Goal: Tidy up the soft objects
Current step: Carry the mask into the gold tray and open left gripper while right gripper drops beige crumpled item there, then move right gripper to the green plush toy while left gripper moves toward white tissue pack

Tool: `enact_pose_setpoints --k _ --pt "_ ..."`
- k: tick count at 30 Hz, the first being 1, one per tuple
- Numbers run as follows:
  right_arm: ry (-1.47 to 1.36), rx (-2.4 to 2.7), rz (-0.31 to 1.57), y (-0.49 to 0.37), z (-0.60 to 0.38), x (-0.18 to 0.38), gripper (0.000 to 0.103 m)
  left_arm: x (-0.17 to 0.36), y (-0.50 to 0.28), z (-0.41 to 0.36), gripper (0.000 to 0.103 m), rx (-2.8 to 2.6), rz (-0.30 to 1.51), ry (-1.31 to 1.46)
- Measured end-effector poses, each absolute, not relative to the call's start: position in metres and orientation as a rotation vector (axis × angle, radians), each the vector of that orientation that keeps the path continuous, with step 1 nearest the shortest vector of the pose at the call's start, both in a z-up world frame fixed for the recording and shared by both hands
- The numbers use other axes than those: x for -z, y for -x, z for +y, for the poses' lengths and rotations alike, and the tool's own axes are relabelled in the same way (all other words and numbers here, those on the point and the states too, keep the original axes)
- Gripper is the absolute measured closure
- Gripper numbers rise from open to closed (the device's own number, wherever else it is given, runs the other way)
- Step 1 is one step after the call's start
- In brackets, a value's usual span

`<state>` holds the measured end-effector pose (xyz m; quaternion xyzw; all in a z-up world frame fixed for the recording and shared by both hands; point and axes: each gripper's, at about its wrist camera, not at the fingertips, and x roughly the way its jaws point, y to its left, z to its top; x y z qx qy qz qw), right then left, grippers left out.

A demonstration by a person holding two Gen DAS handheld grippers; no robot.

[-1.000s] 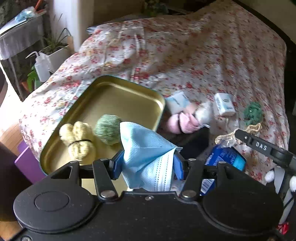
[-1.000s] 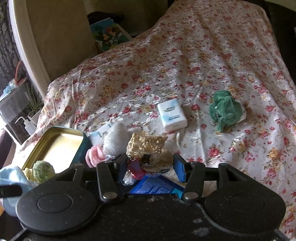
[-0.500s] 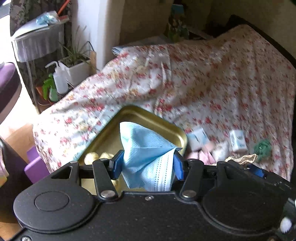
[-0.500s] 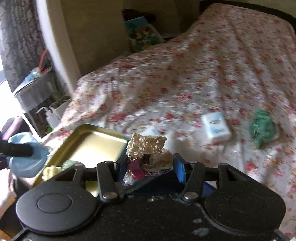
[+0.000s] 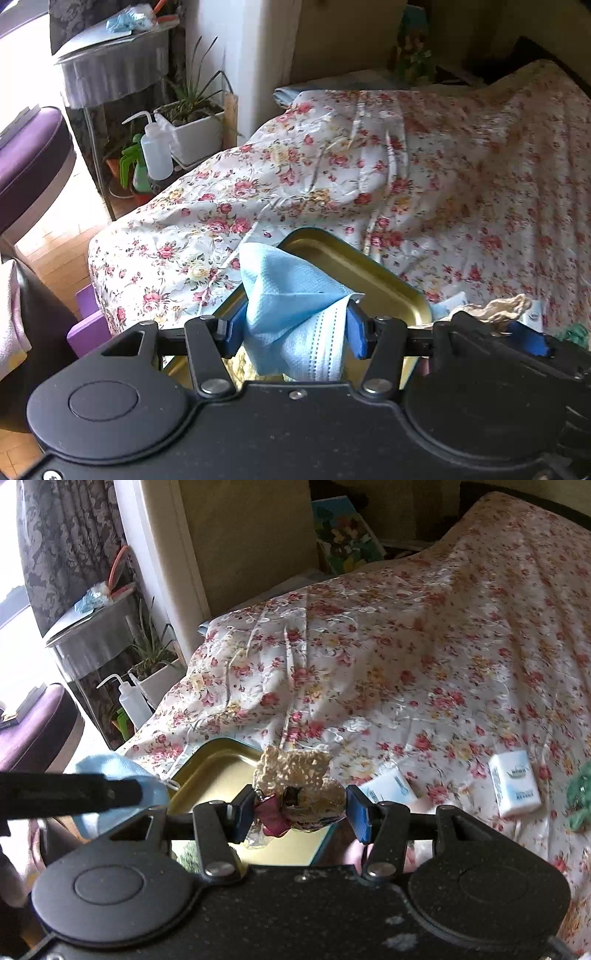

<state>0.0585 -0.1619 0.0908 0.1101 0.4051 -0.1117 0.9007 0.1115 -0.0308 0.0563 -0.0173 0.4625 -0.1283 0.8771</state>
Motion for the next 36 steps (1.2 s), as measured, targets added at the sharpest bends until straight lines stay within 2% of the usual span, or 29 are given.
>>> enact_pose_setpoints --k 10,12,14,29,36 --pt "-0.193 0.21 0.869 -0.079 -0.158 -0.089 0.05 -0.042 -0.13 -0.04 0.05 0.228 0.978 0.012" --pt "-0.189 0.212 0.863 -0.081 -0.156 -0.089 0.045 -0.04 -0.132 -0.04 0.04 0.228 0.976 0.017" --pt "-0.182 0.209 0.851 -0.083 -0.155 -0.089 0.042 -0.04 -0.133 -0.038 0.035 0.22 0.973 0.03" --pt "-0.208 0.23 0.872 -0.065 -0.167 -0.084 0.042 -0.045 -0.125 -0.033 0.035 0.226 0.98 0.018" --pt "-0.233 0.237 0.883 -0.042 -0.172 -0.082 0.042 -0.043 -0.113 -0.038 0.035 0.196 0.997 -0.073"
